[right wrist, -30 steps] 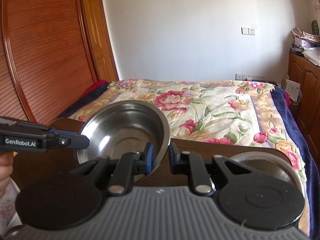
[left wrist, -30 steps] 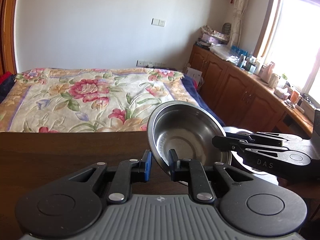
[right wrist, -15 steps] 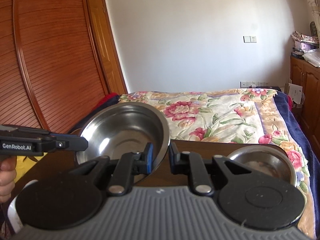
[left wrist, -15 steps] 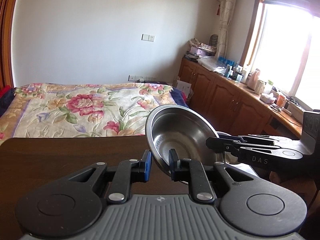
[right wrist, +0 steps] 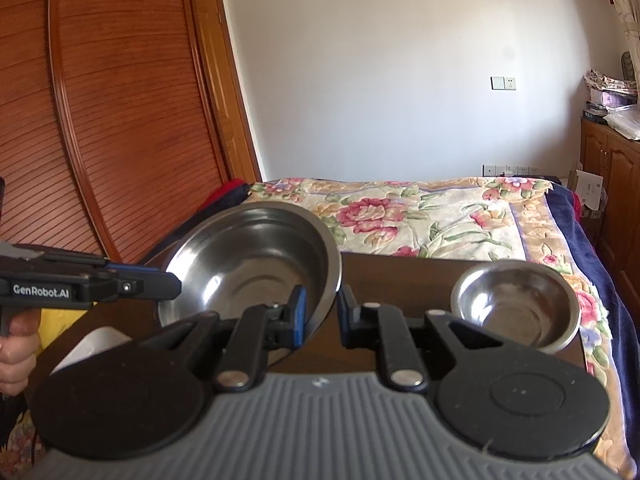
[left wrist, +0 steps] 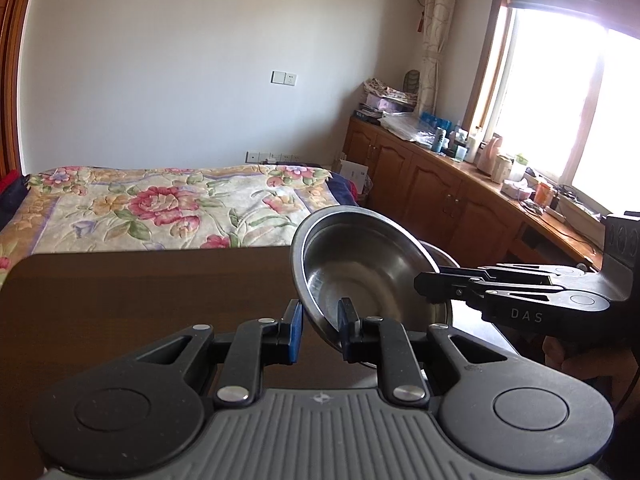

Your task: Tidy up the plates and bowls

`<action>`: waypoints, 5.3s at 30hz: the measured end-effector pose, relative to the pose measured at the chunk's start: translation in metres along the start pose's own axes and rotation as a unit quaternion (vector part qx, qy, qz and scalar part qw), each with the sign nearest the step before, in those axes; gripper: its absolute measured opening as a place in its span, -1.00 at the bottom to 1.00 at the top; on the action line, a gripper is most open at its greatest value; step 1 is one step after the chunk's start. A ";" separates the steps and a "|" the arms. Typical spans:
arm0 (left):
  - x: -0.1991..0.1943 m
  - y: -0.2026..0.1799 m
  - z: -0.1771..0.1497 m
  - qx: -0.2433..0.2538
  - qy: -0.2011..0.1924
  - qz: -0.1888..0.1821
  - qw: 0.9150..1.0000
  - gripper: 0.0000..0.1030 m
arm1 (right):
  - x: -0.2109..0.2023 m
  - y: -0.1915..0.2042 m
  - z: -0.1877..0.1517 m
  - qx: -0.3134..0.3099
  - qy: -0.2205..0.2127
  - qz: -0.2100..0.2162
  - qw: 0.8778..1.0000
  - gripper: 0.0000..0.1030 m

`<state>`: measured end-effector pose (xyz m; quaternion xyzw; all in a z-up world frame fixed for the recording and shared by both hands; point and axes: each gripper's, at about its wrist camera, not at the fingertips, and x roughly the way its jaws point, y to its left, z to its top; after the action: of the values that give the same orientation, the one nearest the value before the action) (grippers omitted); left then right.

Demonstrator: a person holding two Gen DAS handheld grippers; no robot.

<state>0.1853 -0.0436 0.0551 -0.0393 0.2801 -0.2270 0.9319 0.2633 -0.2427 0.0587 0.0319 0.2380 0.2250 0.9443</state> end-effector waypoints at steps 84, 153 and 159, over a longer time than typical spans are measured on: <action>-0.023 -0.030 -0.070 0.092 0.044 0.000 0.995 -0.25 | -0.046 0.040 -0.038 -0.170 0.087 -0.037 0.981 -0.61; 0.168 -0.078 0.042 0.098 0.106 0.010 0.990 0.07 | 0.015 -0.162 -0.022 0.023 0.000 -0.127 0.992 -0.20; 0.190 -0.082 0.048 0.088 0.124 -0.002 0.988 -0.02 | 0.020 -0.168 -0.022 0.037 0.003 -0.118 0.992 -0.20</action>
<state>0.3191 -0.2039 0.0162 0.0703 0.3726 -0.2559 0.8892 0.3374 -0.3856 0.0024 0.0379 0.2515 0.1027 0.9616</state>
